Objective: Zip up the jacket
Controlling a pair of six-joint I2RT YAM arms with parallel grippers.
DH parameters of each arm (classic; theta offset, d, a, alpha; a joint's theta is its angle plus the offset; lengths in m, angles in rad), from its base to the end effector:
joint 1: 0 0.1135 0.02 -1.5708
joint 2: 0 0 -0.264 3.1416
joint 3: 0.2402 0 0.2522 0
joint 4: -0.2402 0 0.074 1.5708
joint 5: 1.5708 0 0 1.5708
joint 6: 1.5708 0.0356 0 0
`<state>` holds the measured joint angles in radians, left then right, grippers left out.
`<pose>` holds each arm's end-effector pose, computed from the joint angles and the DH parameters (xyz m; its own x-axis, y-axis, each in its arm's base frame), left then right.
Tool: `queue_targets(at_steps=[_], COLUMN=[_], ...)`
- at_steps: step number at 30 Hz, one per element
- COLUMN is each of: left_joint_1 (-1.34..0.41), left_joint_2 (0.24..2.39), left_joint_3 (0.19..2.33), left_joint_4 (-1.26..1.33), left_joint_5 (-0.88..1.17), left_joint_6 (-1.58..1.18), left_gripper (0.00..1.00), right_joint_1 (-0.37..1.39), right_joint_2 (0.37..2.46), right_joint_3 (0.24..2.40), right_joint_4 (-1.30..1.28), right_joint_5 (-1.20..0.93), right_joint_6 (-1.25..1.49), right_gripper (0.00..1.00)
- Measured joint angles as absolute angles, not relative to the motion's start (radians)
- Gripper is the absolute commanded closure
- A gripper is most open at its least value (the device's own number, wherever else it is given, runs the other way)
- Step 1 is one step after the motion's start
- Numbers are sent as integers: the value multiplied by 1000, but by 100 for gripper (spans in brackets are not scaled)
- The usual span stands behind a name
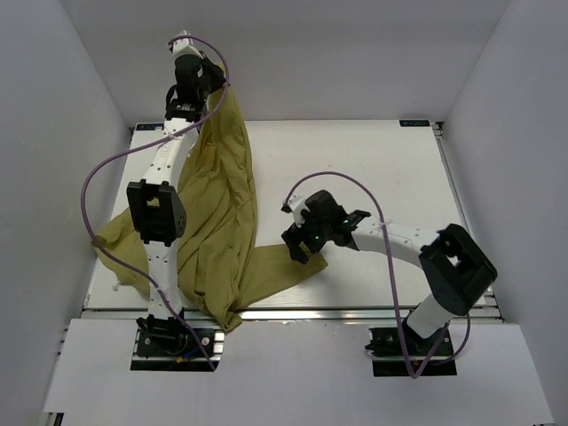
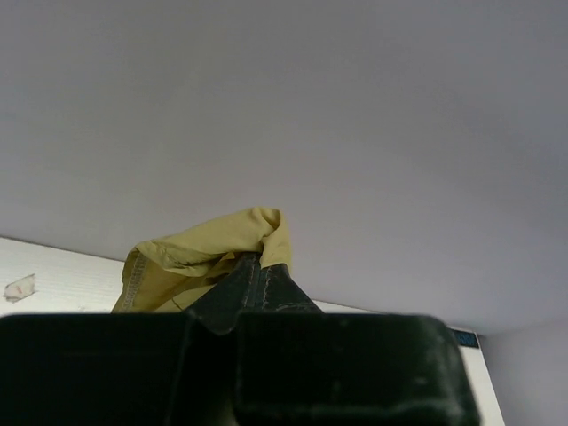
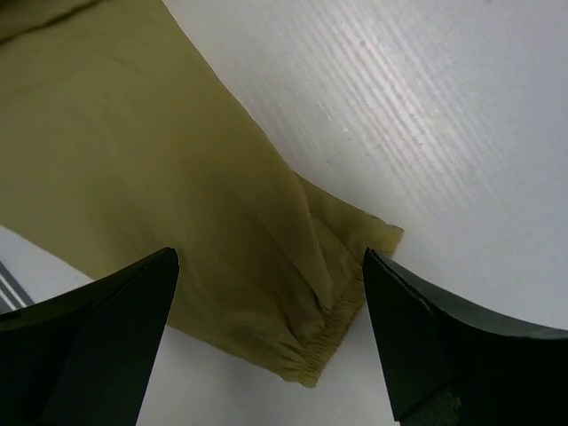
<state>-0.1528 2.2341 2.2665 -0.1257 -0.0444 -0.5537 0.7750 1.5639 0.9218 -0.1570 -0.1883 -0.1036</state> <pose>0.5285 -0.0798 0.3792 -0.1353 -0.5107 -0.8491 0.0438 0.8530 -0.5200 0.2284 0.2331 0.2007 -0.4286 -0.5619 -0.7075 -0.8294 0.5553 0.0613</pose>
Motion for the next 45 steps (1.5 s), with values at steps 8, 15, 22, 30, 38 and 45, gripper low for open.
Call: queue_targets(at_steps=[8,15,22,30,38,45], left_joint_1=[-153,-152,-148,-152,-193,-212], left_joint_2=[2253,2315,2370,2563,2703,2577], left_joint_3=[2266,2277,2284,2377,2383,2301], left_joint_4=[-117,-98,-43,101,141,-6], left_joint_5=[-144,-163,-185,-192,-172,-121], left_joint_6=[-577,-602,-660,-772,-792,-686], left_gripper=[100,100,100,99,2,2], right_joint_1=[818,805,452,103,-25,74], right_joint_2=[1706,1731,1504,1433,1582,1555], right_joint_3=[953,972,950,1009,1157,1182], right_joint_4=[-149,-150,-270,-384,-492,-474], right_joint_5=[-51,76,199,350,353,236], right_joint_6=[-41,40,236,349,366,275], right_gripper=[34,100,100,100,39,13])
